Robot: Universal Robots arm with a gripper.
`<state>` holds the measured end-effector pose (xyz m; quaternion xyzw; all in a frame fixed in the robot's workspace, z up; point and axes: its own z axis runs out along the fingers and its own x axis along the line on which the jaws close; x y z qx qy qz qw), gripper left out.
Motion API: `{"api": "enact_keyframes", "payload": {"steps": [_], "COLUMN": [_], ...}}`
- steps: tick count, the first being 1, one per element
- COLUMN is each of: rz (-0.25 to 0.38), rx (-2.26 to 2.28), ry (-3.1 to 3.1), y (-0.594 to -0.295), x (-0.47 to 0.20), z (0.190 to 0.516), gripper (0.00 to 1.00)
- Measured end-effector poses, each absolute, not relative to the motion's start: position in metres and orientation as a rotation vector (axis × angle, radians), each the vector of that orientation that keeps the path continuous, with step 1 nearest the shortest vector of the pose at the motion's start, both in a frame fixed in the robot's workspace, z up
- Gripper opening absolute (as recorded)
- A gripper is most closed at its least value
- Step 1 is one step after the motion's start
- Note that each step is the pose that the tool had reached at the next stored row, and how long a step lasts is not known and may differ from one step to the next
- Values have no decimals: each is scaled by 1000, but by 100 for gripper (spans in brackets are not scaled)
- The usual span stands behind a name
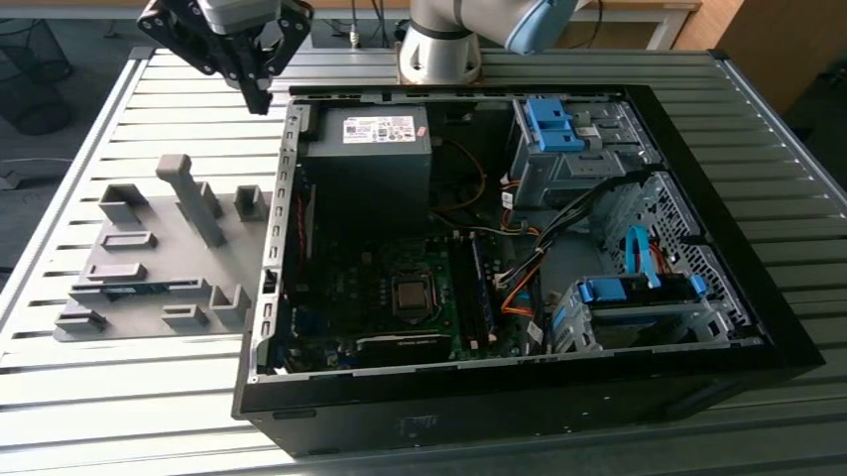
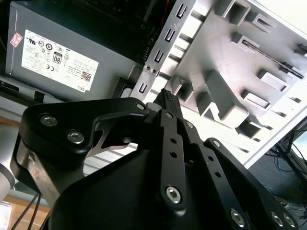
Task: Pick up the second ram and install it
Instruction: 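Reach for the second ram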
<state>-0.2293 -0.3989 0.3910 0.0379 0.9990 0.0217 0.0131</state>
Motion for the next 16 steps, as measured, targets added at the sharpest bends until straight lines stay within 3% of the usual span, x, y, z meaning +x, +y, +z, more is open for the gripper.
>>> {"api": "enact_keyframes", "payload": {"steps": [16], "rz": [68], "rx": [118], "ry": [3112], "y": [-399], "x": [-239], "z": [391], "gripper": [11]}}
